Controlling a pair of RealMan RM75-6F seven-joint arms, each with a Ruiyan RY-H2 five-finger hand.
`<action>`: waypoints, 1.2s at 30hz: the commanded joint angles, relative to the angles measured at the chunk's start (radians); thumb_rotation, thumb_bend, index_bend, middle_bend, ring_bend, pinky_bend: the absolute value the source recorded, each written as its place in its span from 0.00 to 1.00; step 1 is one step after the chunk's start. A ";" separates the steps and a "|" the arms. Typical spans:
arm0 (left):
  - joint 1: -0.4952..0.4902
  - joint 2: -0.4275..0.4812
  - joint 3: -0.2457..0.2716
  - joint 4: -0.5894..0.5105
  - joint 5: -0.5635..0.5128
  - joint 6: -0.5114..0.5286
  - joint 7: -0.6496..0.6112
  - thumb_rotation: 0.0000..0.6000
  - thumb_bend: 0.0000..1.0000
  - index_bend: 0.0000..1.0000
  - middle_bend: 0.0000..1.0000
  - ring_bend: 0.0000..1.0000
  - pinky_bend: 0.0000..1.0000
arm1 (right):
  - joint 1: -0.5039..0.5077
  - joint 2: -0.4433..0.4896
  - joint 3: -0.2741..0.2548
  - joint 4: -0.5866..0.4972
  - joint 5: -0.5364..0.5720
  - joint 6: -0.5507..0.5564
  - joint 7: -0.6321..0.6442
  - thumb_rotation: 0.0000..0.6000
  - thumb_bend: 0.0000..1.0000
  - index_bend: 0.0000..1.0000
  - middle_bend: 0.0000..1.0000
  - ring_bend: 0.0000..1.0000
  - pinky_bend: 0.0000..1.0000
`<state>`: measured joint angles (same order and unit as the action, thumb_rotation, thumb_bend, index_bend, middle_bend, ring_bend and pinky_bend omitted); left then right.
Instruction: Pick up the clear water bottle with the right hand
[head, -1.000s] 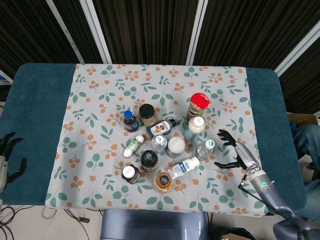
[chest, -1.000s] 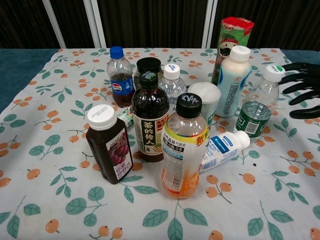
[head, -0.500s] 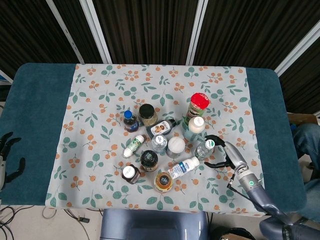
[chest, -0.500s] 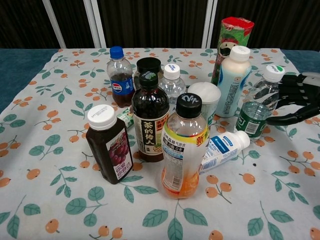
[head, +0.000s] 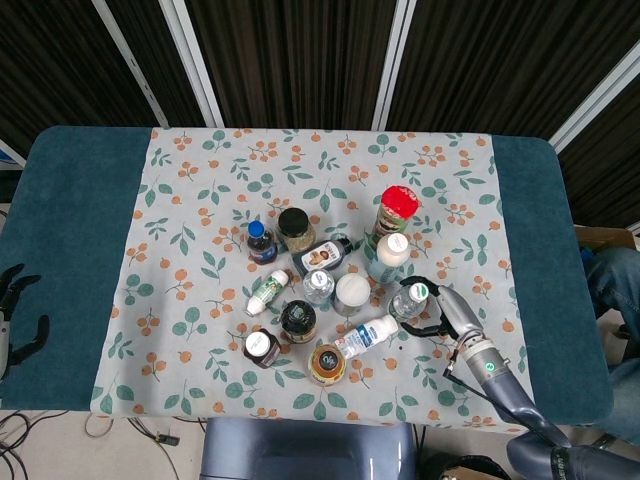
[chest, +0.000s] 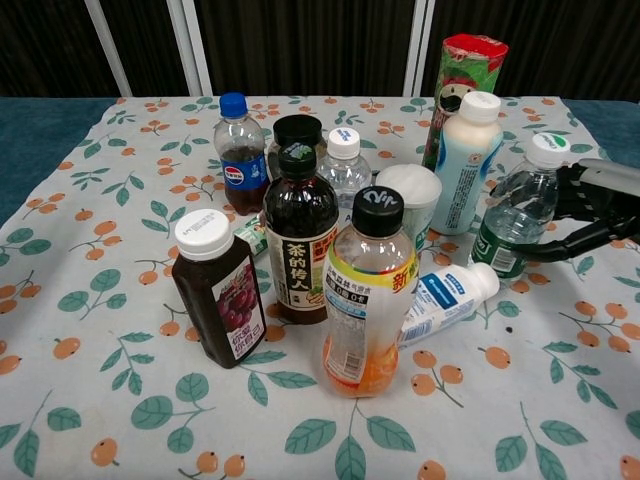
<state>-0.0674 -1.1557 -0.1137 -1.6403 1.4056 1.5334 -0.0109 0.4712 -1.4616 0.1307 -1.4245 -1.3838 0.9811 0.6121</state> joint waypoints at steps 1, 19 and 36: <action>0.000 0.000 0.000 0.000 0.000 0.000 0.001 1.00 0.42 0.21 0.09 0.12 0.06 | -0.004 -0.005 0.003 0.002 0.007 0.008 -0.005 1.00 0.38 0.35 0.37 0.38 0.29; 0.002 0.000 -0.001 -0.004 -0.002 0.001 0.002 1.00 0.42 0.21 0.09 0.12 0.06 | -0.033 0.097 0.010 -0.083 -0.033 0.065 0.071 1.00 0.44 0.39 0.41 0.43 0.31; 0.003 -0.007 -0.001 -0.004 0.005 0.008 0.015 1.00 0.42 0.21 0.09 0.12 0.06 | -0.155 0.450 0.112 -0.221 -0.054 0.309 0.450 1.00 0.41 0.39 0.40 0.43 0.31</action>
<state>-0.0647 -1.1624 -0.1145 -1.6449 1.4104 1.5418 0.0034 0.3565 -1.0579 0.2029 -1.6389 -1.4552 1.2184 0.9681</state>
